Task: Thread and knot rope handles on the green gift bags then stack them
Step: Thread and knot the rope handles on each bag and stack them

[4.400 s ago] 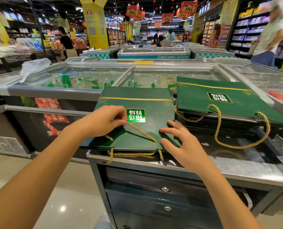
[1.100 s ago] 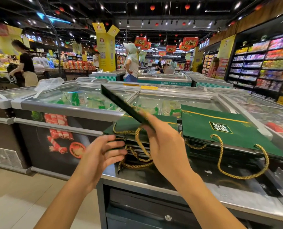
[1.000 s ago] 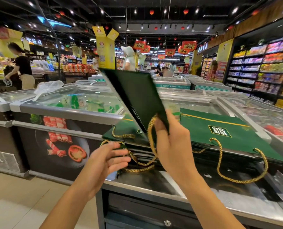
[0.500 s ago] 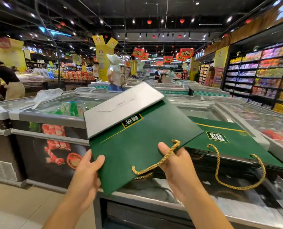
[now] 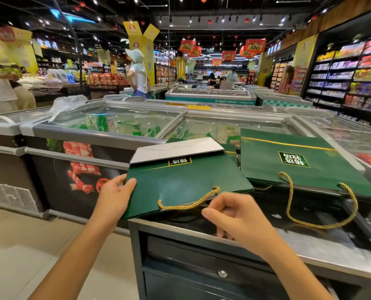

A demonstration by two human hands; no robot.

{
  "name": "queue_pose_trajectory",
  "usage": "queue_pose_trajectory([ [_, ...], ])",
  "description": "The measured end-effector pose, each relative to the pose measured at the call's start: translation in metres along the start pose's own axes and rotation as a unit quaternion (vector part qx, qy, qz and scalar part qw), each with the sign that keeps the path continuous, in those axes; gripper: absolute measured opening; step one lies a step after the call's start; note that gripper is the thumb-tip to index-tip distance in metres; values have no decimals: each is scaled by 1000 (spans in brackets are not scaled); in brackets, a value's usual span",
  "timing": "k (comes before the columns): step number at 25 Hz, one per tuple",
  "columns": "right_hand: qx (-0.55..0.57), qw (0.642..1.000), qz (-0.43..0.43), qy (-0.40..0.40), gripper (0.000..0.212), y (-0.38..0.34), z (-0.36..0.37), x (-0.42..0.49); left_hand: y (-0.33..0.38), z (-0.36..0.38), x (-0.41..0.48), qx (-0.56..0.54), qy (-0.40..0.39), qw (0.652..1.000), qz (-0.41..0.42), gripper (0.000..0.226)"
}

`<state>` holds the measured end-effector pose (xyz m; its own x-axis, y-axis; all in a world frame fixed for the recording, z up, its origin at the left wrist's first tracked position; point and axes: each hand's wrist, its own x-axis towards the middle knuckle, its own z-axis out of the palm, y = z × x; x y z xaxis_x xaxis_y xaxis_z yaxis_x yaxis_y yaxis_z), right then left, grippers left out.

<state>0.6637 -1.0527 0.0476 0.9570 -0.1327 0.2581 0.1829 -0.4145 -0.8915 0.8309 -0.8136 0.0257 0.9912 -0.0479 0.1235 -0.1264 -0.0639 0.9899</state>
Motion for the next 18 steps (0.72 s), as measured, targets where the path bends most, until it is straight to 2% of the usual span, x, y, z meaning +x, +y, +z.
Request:
queue_pose_trajectory([
  [2,-64,988,-122,73,19,3,3,3,2,-4,4,13,14,1000,14,13],
  [4,-151,957,-221,116,27,9,8,10,4,-9,7,31,14,999,27,24],
  [7,-283,904,-297,124,45,17,18,21,4,-11,7,43,8,998,44,25],
  [9,-339,888,-300,86,59,21,28,27,5,-10,1,35,-7,999,39,26],
  [11,-377,886,-268,13,64,21,35,34,3,-10,-6,5,-40,999,9,46],
  [12,-393,884,-253,-15,61,20,38,38,1,-10,-11,-8,-57,998,-4,56],
  [14,-400,882,-246,-24,38,16,40,43,-3,-9,-23,-52,-86,995,-28,62],
  [16,-351,909,-223,-22,18,4,37,48,-8,-5,-31,-123,-114,984,-55,62],
  [18,-278,946,-161,-46,14,-13,31,55,-10,-4,-34,-163,-128,977,-56,56],
])
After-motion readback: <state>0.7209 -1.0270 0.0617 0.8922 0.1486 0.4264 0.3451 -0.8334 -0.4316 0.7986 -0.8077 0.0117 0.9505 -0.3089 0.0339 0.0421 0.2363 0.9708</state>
